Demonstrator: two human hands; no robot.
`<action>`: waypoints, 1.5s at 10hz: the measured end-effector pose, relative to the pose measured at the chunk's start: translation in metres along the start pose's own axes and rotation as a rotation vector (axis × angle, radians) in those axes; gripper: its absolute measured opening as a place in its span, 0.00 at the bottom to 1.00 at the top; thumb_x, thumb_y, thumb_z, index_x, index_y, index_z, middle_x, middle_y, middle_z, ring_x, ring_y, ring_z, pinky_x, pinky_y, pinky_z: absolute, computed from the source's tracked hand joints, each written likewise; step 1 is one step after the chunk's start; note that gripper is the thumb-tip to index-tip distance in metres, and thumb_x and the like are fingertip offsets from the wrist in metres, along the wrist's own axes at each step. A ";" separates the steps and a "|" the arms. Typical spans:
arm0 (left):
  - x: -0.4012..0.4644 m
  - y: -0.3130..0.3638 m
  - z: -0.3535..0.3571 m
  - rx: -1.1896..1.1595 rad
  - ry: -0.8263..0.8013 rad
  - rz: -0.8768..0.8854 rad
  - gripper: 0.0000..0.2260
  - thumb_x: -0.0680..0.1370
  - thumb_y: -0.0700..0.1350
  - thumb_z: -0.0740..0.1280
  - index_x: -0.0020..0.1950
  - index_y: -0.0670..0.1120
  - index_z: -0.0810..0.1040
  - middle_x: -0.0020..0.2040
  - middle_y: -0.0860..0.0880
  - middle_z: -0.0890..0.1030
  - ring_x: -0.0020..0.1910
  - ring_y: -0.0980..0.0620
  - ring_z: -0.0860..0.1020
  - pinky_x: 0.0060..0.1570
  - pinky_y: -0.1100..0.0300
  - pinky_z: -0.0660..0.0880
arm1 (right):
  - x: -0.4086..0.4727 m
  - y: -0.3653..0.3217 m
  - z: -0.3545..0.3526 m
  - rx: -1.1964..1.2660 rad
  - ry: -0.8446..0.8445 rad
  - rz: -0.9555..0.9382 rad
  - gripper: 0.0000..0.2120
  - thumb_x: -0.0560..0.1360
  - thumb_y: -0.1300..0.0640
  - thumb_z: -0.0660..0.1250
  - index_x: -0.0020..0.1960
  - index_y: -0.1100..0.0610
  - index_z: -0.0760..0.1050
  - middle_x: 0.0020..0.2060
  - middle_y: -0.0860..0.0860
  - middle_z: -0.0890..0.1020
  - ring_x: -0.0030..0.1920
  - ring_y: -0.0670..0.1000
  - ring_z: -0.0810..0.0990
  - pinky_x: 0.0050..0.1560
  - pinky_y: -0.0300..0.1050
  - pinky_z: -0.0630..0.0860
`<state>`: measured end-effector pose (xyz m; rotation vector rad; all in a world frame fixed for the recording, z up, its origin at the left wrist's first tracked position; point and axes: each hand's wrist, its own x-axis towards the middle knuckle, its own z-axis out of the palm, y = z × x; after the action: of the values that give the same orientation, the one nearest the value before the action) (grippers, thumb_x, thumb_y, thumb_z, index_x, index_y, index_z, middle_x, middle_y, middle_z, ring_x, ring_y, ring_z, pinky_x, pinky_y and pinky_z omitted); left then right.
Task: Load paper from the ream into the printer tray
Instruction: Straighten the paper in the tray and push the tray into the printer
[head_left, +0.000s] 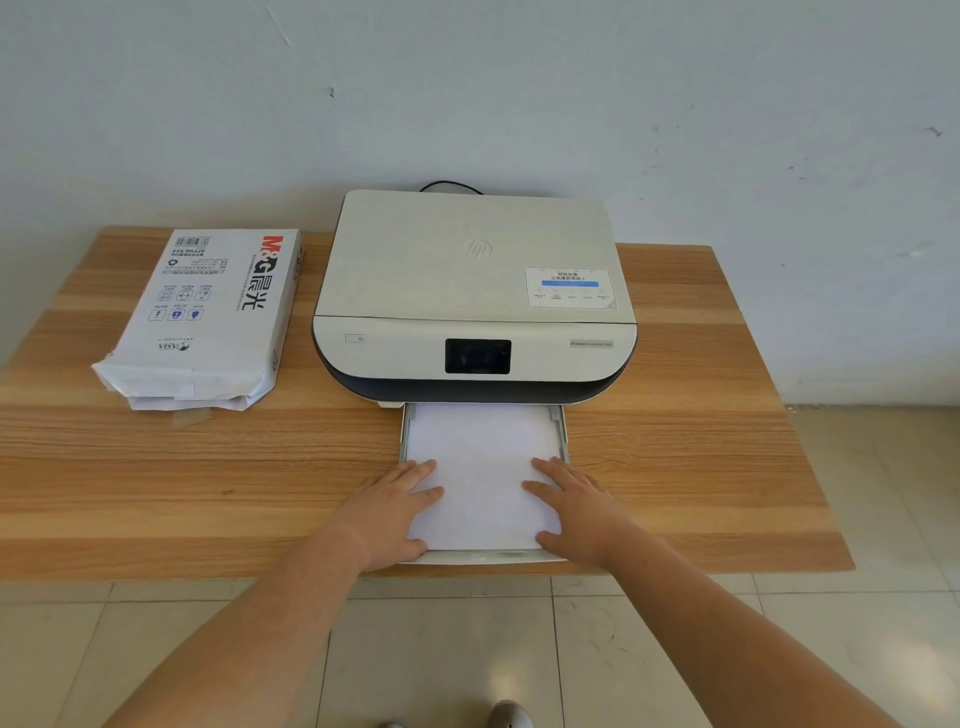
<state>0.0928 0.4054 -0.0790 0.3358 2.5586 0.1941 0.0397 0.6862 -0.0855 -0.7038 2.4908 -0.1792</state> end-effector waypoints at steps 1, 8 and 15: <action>0.000 0.000 0.000 -0.002 0.001 0.003 0.33 0.76 0.57 0.63 0.77 0.56 0.52 0.79 0.54 0.41 0.77 0.53 0.43 0.75 0.53 0.48 | 0.000 0.000 0.000 0.006 -0.003 0.002 0.34 0.75 0.45 0.63 0.78 0.45 0.54 0.79 0.45 0.47 0.78 0.48 0.43 0.76 0.50 0.44; 0.000 -0.009 -0.009 -0.294 0.286 -0.076 0.23 0.78 0.55 0.62 0.73 0.52 0.67 0.76 0.55 0.60 0.75 0.55 0.56 0.72 0.59 0.56 | 0.007 0.006 -0.016 0.443 0.267 0.242 0.22 0.78 0.50 0.64 0.71 0.51 0.68 0.73 0.47 0.65 0.71 0.51 0.66 0.71 0.46 0.64; 0.021 -0.019 -0.018 -0.536 0.218 -0.527 0.13 0.81 0.49 0.58 0.38 0.48 0.72 0.36 0.48 0.77 0.33 0.52 0.72 0.35 0.56 0.71 | 0.032 0.022 -0.020 0.423 0.170 0.482 0.11 0.78 0.50 0.57 0.43 0.54 0.72 0.48 0.53 0.77 0.44 0.53 0.76 0.42 0.46 0.74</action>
<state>0.0619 0.3915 -0.0788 -0.5798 2.5719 0.7206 -0.0039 0.6881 -0.0891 0.0912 2.5743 -0.5793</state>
